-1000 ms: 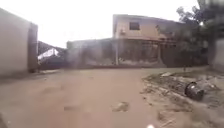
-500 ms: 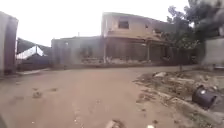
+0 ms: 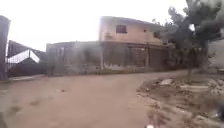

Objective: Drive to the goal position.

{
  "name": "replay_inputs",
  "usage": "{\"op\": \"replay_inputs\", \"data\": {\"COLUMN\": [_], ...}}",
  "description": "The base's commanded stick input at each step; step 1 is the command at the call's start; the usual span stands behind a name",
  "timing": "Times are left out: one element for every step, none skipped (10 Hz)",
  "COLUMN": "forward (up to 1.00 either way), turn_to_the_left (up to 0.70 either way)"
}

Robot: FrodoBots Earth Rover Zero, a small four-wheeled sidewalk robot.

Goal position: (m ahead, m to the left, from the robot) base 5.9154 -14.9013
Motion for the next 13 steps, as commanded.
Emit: {"op": "replay_inputs", "data": {"forward": [1.0, 1.0, 1.0, 1.0, 1.0, 1.0, 1.0, 1.0, 1.0, 1.0, 1.0, 1.0, 1.0], "turn_to_the_left": [0.0, 0.0, 0.0, 0.0, 0.0, 0.0, 0.0, 0.0, 0.0, 0.0, 0.0, 0.0, -0.27]}}
